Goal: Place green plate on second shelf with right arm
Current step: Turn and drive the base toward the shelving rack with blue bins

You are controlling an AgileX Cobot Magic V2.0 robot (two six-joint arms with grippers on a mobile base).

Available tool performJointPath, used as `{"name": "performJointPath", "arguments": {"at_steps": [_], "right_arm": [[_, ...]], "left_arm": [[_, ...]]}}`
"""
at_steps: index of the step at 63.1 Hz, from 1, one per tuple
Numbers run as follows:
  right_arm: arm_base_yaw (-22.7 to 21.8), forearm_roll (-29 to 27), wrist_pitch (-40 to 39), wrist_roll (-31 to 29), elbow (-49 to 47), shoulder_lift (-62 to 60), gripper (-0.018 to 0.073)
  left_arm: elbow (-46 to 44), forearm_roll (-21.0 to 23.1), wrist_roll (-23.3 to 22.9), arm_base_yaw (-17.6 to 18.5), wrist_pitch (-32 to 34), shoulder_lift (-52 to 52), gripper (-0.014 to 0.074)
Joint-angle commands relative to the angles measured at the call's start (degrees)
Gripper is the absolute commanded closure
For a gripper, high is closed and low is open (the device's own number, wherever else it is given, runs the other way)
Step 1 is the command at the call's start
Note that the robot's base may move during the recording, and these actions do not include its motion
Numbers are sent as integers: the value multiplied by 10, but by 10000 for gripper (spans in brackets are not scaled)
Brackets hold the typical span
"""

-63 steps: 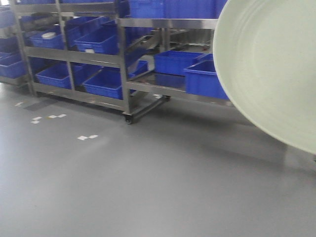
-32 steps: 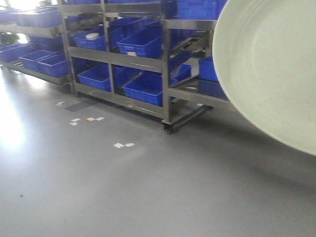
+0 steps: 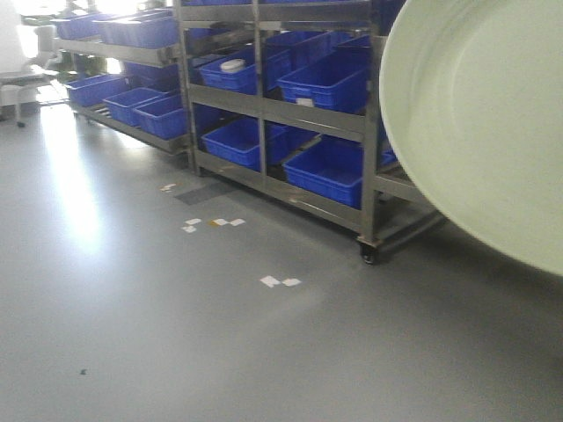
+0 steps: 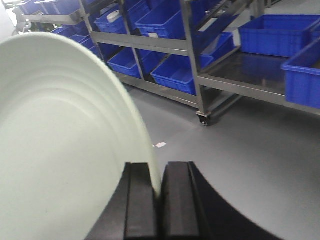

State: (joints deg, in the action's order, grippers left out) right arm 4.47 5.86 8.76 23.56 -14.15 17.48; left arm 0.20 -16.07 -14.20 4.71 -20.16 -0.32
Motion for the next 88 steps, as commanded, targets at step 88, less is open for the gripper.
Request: {"name": "performJointPath", "arguments": {"at_steps": [88], "right_arm": [[-4,3,-63,-1,-20,1,511]], "left_arm": [[24,-2,-1,5,33,-13,472]]}}
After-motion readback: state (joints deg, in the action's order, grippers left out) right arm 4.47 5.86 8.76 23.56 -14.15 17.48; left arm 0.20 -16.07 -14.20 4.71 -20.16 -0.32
